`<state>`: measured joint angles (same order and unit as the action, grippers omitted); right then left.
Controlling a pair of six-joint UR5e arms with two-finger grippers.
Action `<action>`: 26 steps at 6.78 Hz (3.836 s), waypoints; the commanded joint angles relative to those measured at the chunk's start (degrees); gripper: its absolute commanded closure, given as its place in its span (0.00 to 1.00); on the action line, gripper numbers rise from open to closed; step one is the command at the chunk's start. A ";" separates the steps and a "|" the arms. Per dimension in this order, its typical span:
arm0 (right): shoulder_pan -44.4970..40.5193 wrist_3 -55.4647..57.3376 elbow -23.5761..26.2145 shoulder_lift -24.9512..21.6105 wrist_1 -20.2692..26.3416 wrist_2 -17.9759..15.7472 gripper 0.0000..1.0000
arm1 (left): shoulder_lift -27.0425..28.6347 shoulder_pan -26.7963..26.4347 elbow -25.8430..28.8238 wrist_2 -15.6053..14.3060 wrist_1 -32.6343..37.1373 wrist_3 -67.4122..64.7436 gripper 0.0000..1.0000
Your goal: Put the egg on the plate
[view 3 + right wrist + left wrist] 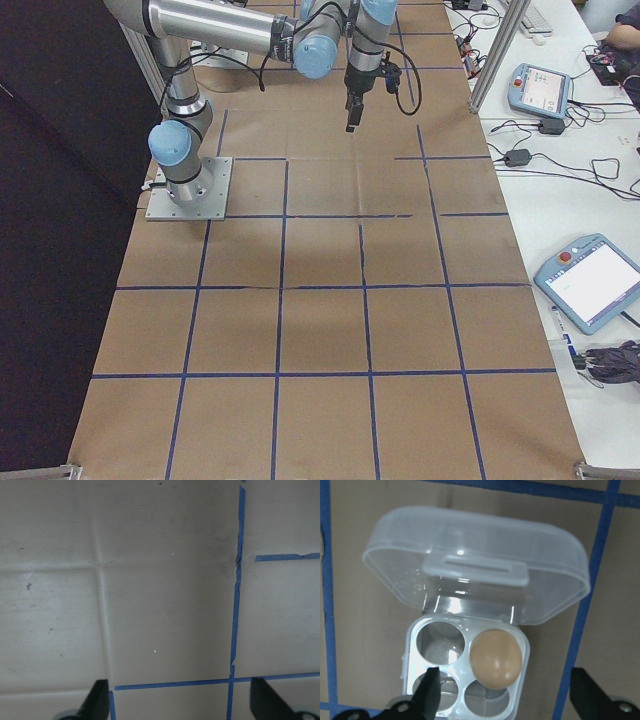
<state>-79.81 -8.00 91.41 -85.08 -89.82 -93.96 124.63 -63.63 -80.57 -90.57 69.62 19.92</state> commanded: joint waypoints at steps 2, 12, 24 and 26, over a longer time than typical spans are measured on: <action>0.00 0.00 0.00 0.00 0.00 0.00 0.00 | 1.83 0.00 -0.12 -0.40 0.43 0.56 0.16; 0.00 0.00 0.00 0.00 0.00 0.00 0.00 | 2.54 0.88 0.68 -0.40 1.65 -1.28 0.56; 0.00 0.00 0.00 0.00 0.00 0.00 0.00 | -18.27 -2.71 -22.21 4.52 17.13 -15.15 1.00; 0.00 0.00 0.00 0.00 0.00 0.00 0.00 | -18.29 -3.25 -25.43 6.11 16.16 -15.96 0.98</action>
<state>-79.80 -8.00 91.41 -85.08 -89.82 -93.96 106.64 -66.64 -104.41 -85.01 86.31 4.53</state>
